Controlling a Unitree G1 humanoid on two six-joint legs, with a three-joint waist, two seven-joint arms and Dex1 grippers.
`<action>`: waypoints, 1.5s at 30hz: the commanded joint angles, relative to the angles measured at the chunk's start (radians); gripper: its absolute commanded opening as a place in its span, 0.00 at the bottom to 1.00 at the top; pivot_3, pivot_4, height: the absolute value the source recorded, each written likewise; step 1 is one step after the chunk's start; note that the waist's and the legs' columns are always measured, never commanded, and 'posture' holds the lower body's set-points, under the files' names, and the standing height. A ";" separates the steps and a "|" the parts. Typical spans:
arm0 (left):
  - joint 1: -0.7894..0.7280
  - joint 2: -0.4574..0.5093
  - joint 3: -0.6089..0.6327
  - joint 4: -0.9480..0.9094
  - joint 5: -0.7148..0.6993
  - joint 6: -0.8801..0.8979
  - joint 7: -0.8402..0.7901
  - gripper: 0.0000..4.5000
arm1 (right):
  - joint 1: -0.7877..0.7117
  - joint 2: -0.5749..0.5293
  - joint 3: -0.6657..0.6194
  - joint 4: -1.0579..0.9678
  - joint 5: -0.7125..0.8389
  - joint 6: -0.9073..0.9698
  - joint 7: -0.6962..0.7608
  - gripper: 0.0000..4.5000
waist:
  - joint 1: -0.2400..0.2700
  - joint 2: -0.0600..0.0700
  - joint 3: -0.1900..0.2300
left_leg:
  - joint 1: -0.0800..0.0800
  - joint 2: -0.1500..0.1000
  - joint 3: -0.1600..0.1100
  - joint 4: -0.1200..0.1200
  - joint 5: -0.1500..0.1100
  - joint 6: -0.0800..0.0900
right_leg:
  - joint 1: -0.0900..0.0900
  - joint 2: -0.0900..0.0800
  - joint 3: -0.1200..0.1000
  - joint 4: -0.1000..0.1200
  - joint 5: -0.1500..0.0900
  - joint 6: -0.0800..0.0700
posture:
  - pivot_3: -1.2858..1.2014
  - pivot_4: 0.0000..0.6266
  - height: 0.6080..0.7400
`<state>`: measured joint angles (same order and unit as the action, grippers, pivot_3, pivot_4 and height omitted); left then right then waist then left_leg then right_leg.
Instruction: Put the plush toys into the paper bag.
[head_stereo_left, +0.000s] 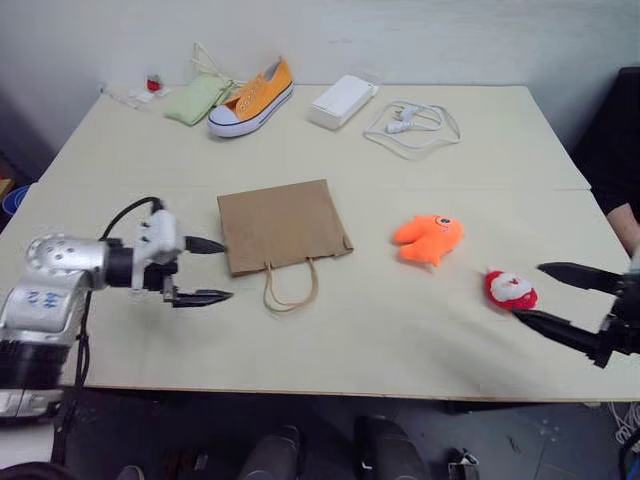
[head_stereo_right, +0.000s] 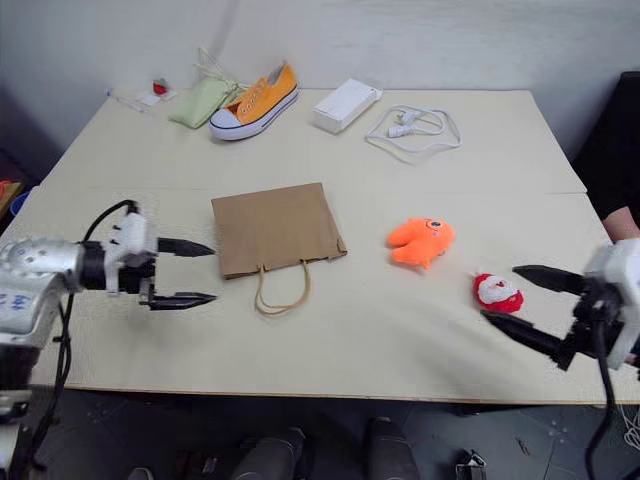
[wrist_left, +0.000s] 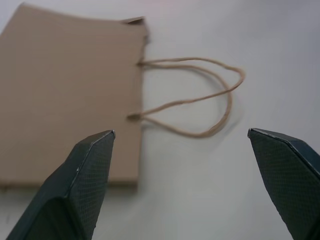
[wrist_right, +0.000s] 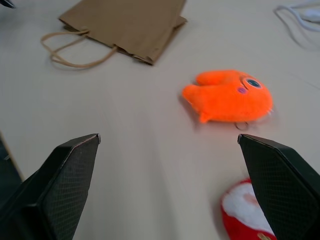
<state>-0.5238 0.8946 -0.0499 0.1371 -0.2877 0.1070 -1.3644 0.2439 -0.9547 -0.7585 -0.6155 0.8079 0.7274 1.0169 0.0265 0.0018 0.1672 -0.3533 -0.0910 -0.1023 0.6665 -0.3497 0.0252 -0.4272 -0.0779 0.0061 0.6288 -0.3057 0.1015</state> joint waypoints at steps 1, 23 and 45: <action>-0.082 -0.048 -0.089 0.058 0.088 -0.166 -0.056 0.99 | -0.015 -0.021 0.044 -0.135 0.056 0.026 -0.049 1.00 | -0.001 0.000 0.000 | 0.000 0.000 0.000 0.000 0.000 0.000 | 0.000 0.000 0.000 0.000 0.000 0.000 | 0.52 0.24 1.00; -0.289 -0.281 -0.183 0.411 0.145 -0.476 -0.166 0.09 | 0.026 0.023 0.165 -0.284 0.117 0.002 -0.231 1.00 | 0.001 -0.009 0.005 | -0.003 -0.001 0.000 0.014 -0.001 0.002 | -0.001 0.000 -0.001 0.007 0.001 0.001 | 0.52 0.24 1.00; -0.346 -0.385 0.119 -0.067 -0.353 0.768 0.264 0.00 | -0.678 0.394 0.867 0.162 -0.152 -0.040 -0.519 0.01 | -0.013 -0.015 0.009 | -0.005 -0.001 -0.001 0.016 -0.001 0.000 | -0.006 0.001 0.000 0.012 0.000 0.001 | 0.52 0.24 1.00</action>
<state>-0.8628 0.5093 0.0419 0.1185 -0.6080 0.8723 -1.1129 -0.3993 -0.5761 0.0766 -0.4954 0.7118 0.7239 0.4886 0.0137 -0.0132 0.1758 -0.3584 -0.0923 -0.1031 0.6827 -0.3510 0.0255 -0.4328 -0.0772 0.0063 0.6410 -0.3053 0.1023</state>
